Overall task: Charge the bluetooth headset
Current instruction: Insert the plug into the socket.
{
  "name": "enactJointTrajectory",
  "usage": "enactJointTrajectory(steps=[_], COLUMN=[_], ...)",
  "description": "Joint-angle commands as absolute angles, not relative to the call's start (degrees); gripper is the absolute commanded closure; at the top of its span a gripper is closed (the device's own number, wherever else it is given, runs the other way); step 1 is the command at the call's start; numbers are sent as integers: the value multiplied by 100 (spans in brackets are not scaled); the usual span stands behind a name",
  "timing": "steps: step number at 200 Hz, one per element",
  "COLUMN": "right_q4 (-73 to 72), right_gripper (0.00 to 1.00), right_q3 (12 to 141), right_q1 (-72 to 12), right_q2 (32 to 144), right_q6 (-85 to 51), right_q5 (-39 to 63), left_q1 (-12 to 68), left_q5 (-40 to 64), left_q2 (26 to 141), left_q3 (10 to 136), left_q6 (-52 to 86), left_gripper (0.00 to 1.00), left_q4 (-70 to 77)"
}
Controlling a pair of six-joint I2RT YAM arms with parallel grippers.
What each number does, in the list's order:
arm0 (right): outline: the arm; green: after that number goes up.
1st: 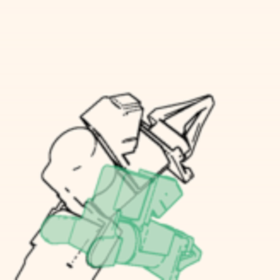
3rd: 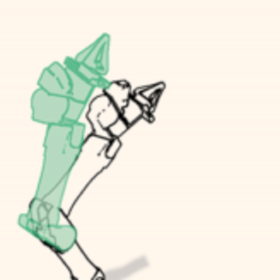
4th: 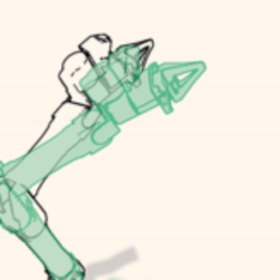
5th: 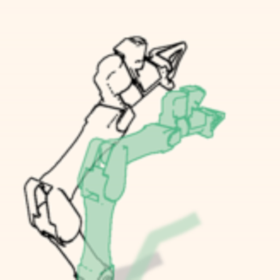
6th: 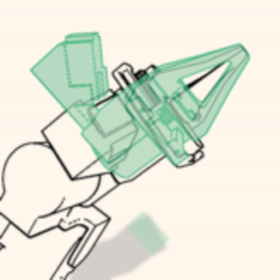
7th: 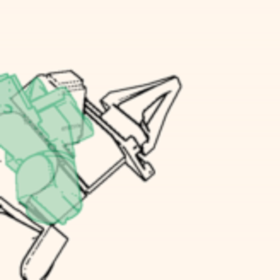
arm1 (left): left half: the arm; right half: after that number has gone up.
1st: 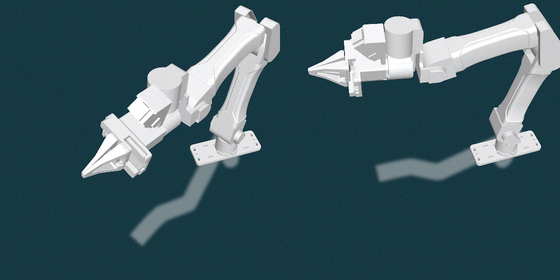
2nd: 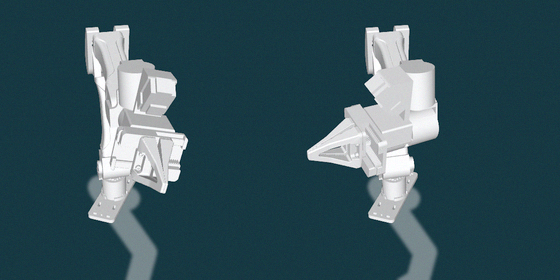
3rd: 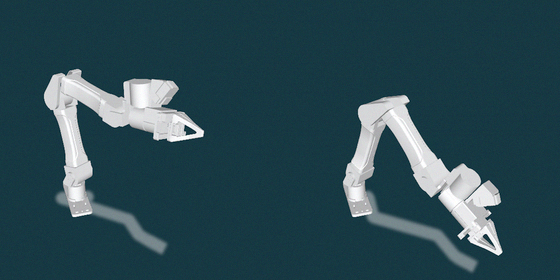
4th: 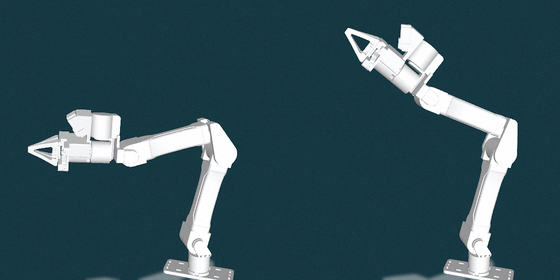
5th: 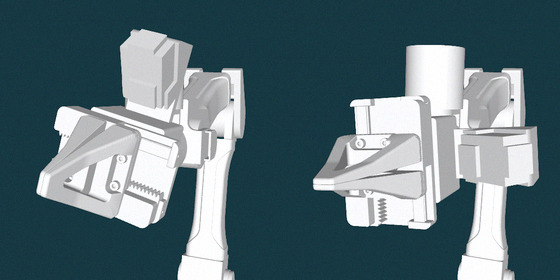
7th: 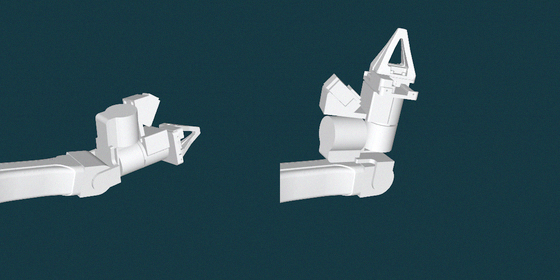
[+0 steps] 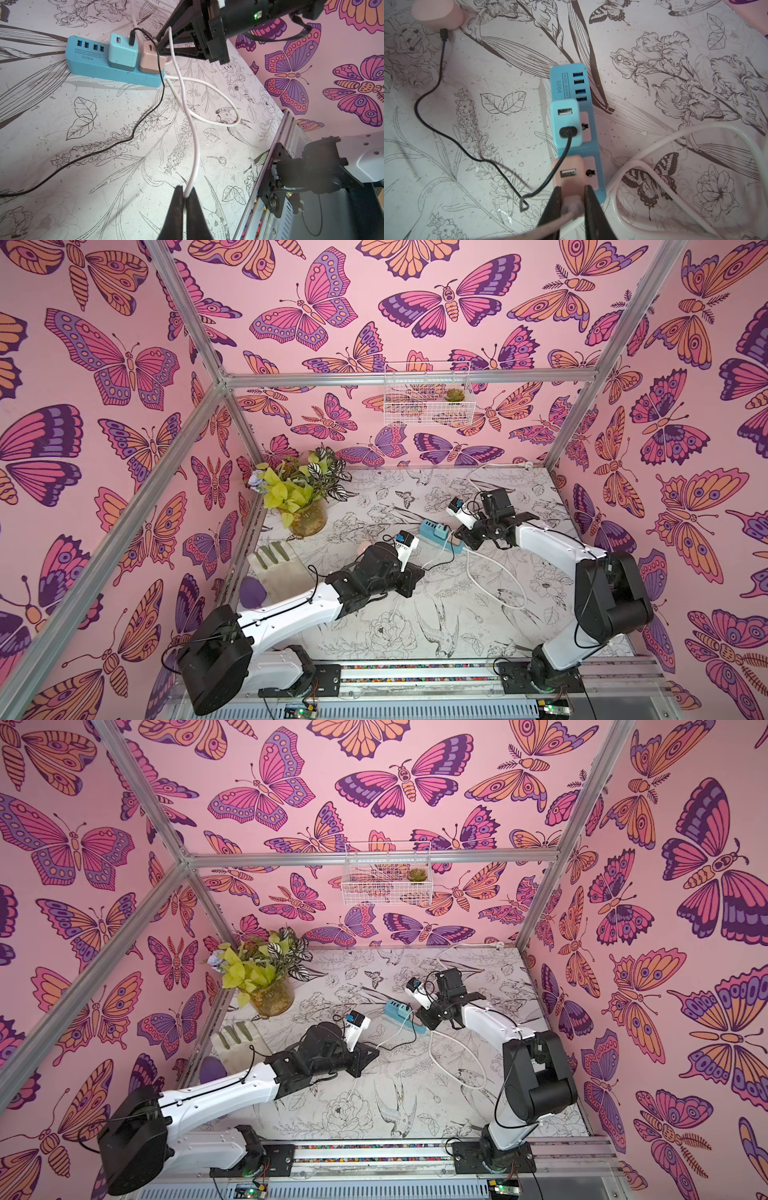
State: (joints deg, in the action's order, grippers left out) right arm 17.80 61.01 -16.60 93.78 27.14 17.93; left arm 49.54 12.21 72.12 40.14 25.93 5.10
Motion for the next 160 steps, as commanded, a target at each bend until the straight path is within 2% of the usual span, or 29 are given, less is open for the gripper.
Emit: enactJointTrajectory(steps=[1,160], right_q4=[2455,2804], right_gripper=[79,79], right_q3=[5897,5898], right_q1=[-1622,-1747], right_q2=[9711,10000], right_q6=[2628,2359], right_q5=[1028,422], left_q1=[4975,4974], left_q5=[1369,1460], left_q2=[7225,7576], left_q3=[4037,4292], left_q6=[2505,2488], left_gripper=[100,100], left_q4=[593,668])
